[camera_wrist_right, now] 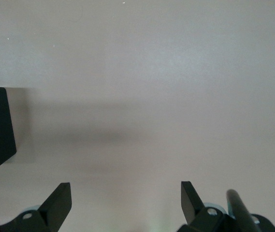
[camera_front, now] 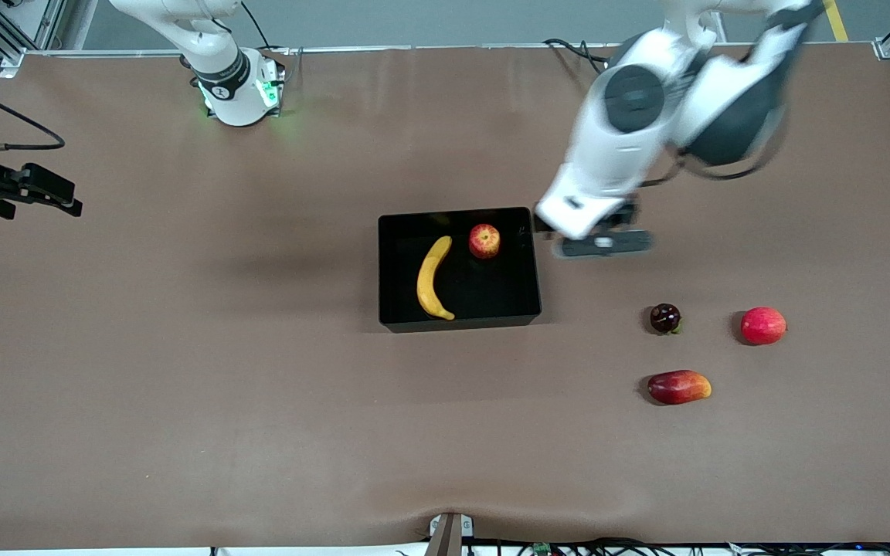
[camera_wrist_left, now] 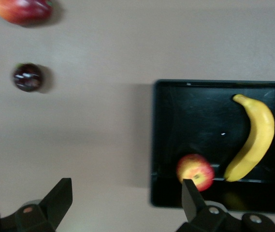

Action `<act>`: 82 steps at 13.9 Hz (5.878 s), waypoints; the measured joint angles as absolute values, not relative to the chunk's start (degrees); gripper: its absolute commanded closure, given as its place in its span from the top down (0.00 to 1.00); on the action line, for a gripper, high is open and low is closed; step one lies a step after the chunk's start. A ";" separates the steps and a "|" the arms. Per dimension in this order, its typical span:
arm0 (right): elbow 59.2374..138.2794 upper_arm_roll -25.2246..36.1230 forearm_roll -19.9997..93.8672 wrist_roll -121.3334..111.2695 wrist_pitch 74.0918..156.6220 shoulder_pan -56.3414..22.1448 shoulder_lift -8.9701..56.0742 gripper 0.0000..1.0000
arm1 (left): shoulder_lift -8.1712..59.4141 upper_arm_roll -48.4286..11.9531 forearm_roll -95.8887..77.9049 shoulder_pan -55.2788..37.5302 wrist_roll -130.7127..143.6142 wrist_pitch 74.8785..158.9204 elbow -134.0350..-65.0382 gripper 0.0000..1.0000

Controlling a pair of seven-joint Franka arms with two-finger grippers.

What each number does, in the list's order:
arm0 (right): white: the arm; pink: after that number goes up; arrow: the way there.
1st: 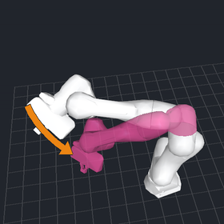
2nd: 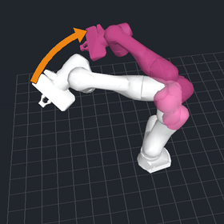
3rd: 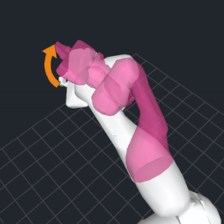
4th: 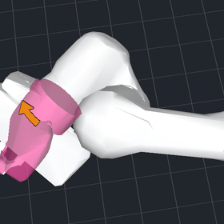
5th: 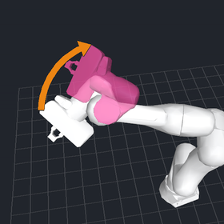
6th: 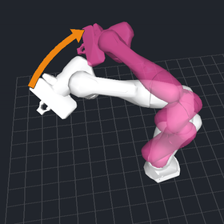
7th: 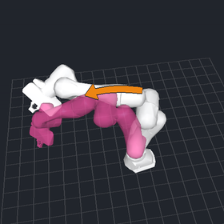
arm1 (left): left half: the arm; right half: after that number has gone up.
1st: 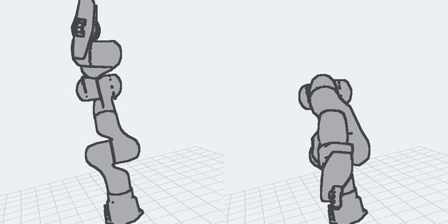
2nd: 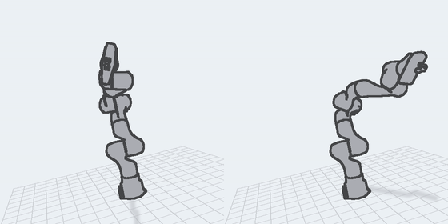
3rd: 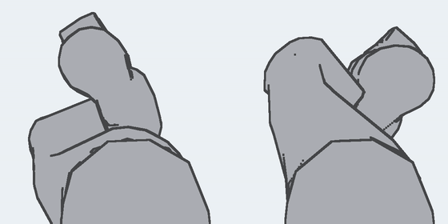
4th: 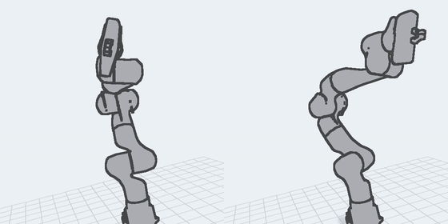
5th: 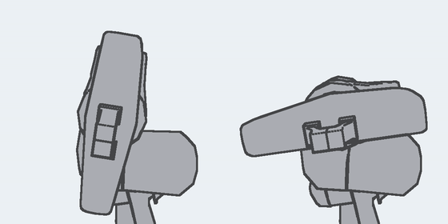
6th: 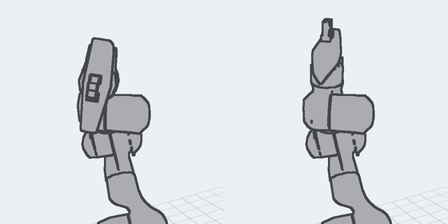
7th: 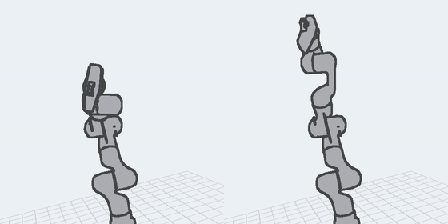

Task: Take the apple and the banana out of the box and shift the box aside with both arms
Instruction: 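Lower the left gripper into the box and grasp the red apple, then lift the red apple out and carry it beside the plum, then lower the apple next to the mango and open the left gripper, then move the left gripper back over the black box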

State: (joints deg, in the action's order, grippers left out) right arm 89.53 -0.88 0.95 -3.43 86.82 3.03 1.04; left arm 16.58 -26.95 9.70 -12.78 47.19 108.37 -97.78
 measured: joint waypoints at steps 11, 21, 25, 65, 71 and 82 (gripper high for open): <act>89.54 -0.88 0.95 -3.44 86.82 3.03 1.04 1.00 | 37.20 -26.86 16.63 -22.41 59.14 125.29 -97.90 1.00; 89.54 -0.88 0.95 -3.44 86.82 3.03 1.04 1.00 | 40.13 -26.92 18.99 -23.77 64.17 125.53 -100.38 0.00; 89.54 -0.88 0.95 -3.45 86.82 3.03 1.04 1.00 | 38.96 -26.93 19.04 -23.74 65.58 124.10 -99.60 0.00; 89.58 -0.88 0.95 -3.47 86.82 3.03 1.04 1.00 | 47.41 -19.94 29.42 19.52 -9.96 131.10 -85.09 0.35; 89.58 -0.87 0.95 -3.47 86.83 3.03 1.04 1.00 | 47.01 -19.88 29.42 19.78 -9.94 131.21 -83.24 1.00; 89.59 -0.87 0.95 -3.53 86.83 3.03 1.04 1.00 | 36.24 -38.74 26.51 18.44 13.53 115.08 -84.17 1.00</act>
